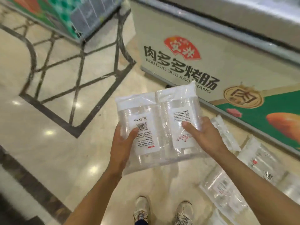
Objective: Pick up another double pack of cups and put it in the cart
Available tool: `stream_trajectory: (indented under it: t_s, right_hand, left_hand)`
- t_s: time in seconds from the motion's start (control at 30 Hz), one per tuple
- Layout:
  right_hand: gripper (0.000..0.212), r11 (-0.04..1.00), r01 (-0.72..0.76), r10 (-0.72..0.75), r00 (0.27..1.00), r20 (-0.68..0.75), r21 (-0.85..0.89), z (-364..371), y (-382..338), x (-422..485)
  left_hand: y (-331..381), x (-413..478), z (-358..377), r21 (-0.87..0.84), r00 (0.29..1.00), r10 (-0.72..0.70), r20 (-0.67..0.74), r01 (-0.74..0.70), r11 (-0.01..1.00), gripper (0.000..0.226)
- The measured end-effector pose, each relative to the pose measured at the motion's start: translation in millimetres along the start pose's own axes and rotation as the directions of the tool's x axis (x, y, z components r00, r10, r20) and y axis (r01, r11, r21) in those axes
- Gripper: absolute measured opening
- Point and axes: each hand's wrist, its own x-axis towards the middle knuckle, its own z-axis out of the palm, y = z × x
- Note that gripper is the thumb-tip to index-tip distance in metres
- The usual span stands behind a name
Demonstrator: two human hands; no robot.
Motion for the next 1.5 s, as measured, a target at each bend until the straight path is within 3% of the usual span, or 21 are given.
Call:
stream_trajectory:
  t_s: [0.17,0.33,0.47,0.63,0.73,1.0,1.1,1.2,1.33,1.5]
  right_hand:
    - [0.073,0.988,0.15,-0.152,0.987,0.058,0.046,-19.6,-153.5,-72.2]
    - [0.049,0.965,0.252,-0.259,0.96,0.106,0.07,-19.5,-271.7,-158.3]
    - [0.054,0.935,0.349,-0.355,0.914,0.198,0.065,2.8,-330.8,-214.1]
    - [0.059,0.88,0.474,-0.444,0.792,0.42,0.036,57.9,-374.7,-275.1]
    - [0.06,0.823,0.567,-0.506,0.695,0.512,0.044,99.4,-400.3,-315.7]
    - [0.055,0.701,0.704,-0.529,0.412,0.742,0.109,219.8,-435.7,-444.2]
    - [0.058,0.644,0.75,-0.499,0.26,0.827,0.152,270.8,-432.4,-504.6]
    - [0.06,0.617,0.769,-0.434,0.156,0.887,0.167,322.1,-418.0,-565.6]
    - [0.081,0.567,0.803,-0.332,0.023,0.943,0.18,400.7,-386.9,-637.3]
    - [0.07,0.51,0.834,-0.246,-0.095,0.965,0.212,471.1,-352.4,-746.3]
  left_hand:
    - [154.0,-52.1,-84.1,-0.031,0.996,0.086,-0.024,-0.087,0.996,0.046]
    - [258.7,-130.9,-161.8,-0.069,0.975,0.182,-0.131,-0.192,0.979,0.033]
    - [286.9,-197.6,-223.0,-0.063,0.949,0.238,-0.205,-0.255,0.965,0.039]
    - [270.7,-285.8,-287.7,-0.119,0.876,0.181,-0.446,-0.259,0.959,0.039]
    - [259.9,-336.5,-325.3,-0.159,0.804,0.149,-0.575,-0.289,0.944,0.039]
    - [223.1,-476.4,-415.6,-0.197,0.526,0.031,-0.85,-0.372,0.907,0.031]
    - [190.0,-535.6,-448.2,-0.181,0.429,-0.012,-0.903,-0.355,0.917,0.045]
    - [150.5,-592.2,-472.2,-0.215,0.291,-0.108,-0.951,-0.369,0.904,0.053]
    - [103.1,-660.9,-502.6,-0.238,0.109,-0.212,-0.971,-0.384,0.892,0.036]
    - [36.8,-741.9,-552.1,-0.314,0.022,-0.333,-0.943,-0.393,0.864,0.054]
